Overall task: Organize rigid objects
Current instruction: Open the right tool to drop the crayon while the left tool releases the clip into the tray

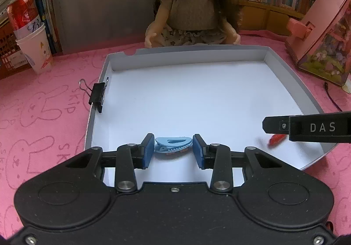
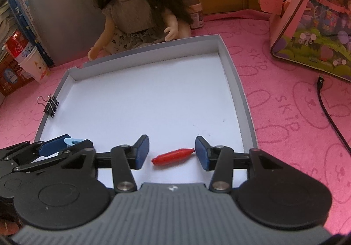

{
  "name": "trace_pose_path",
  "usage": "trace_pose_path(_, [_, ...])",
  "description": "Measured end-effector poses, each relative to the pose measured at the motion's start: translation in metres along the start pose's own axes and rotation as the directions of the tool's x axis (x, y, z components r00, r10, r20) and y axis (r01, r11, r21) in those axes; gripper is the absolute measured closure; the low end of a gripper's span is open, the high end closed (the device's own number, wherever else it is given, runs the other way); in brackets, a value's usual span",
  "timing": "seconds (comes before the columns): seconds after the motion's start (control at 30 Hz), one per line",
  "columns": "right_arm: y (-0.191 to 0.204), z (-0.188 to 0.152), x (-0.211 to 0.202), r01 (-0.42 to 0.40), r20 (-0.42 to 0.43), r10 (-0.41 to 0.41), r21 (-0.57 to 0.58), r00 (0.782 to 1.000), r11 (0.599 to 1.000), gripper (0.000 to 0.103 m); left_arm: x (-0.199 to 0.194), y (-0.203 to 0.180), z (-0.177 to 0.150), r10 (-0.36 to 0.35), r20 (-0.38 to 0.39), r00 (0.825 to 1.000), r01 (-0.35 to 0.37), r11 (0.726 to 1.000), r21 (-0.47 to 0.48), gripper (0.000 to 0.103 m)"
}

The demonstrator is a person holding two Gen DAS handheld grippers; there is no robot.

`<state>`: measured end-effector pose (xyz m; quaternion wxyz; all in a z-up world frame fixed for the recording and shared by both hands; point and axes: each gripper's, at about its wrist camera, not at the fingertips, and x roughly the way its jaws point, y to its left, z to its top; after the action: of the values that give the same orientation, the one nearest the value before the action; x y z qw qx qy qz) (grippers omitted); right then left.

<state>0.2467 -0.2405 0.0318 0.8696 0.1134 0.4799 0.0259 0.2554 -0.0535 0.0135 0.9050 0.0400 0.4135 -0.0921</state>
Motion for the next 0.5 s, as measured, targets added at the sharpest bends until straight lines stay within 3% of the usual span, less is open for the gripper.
trace_pose_path(0.33, [0.0,-0.004,-0.025,-0.022,0.074,0.024,-0.036,0.997,0.999,0.026,-0.025,0.0,-0.004,-0.017,0.046,0.999,0.017,1.0,-0.007,0.039])
trace_pose_path(0.5, [-0.005,-0.013,-0.046,-0.044,0.123,0.048,-0.041,0.991,0.998,0.02,-0.053,-0.001,-0.015,-0.009,0.101,0.995,0.007,1.0,0.02,0.033])
